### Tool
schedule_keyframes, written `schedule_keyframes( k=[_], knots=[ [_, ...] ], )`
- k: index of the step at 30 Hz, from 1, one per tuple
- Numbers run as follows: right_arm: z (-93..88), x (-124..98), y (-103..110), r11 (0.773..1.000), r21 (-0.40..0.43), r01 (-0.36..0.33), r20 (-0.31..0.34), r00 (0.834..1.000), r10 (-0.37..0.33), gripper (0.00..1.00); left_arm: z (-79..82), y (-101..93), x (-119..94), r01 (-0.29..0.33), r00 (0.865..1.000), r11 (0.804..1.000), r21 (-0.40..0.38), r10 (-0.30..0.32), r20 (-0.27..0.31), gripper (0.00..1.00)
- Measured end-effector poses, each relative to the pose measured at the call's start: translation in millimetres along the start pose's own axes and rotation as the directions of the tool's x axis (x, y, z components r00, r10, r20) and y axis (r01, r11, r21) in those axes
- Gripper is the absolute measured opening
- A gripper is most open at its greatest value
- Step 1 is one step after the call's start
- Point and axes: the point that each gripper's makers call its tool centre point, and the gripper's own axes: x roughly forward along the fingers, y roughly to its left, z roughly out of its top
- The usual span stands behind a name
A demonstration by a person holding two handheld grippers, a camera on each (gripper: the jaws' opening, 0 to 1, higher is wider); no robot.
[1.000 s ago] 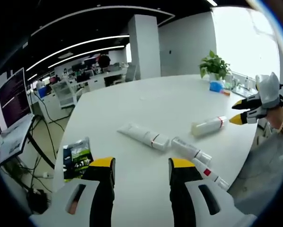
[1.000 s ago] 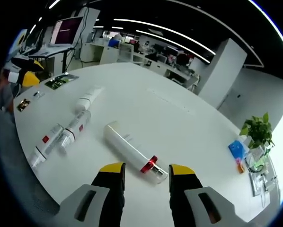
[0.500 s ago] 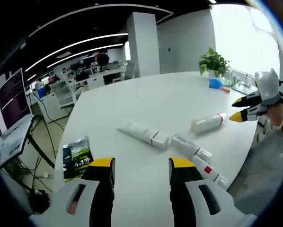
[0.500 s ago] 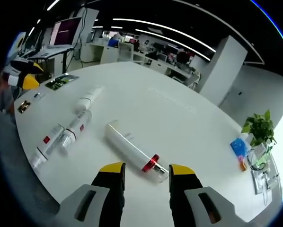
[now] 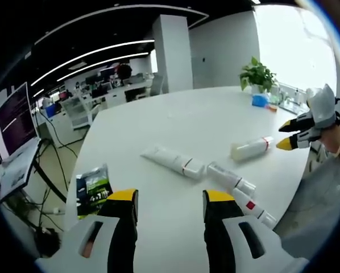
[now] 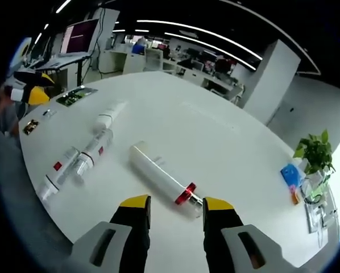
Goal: Arrange the skincare products in the storage area until every visible bottle or jar stands upright without overlapping.
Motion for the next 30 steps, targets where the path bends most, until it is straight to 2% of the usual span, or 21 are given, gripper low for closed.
schedule_keyframes(
  k=[15, 21, 30],
  knots=[
    [4.5, -1.9, 6.0, 1.0, -0.011, -0.025, 0.017, 1.0, 0.025, 0.32, 1.8, 3.5, -1.2, -0.01, 1.0, 1.0, -0.013, 0.01, 0.008, 0.4],
    [5.2, -2.7, 2.5, 0.999, 0.02, -0.026, 0.027, 0.999, 0.025, 0.32, 0.8, 0.2, 0.2, -0.003, 1.0, 1.0, 0.006, 0.003, -0.001, 0.4],
    [8.2, -1.7, 9.0, 0.999, -0.006, -0.042, 0.032, 0.999, 0.042, 0.32, -1.4, 2.1, -0.2, -0.009, 1.0, 1.0, 0.008, 0.009, -0.009, 0.4]
  ],
)
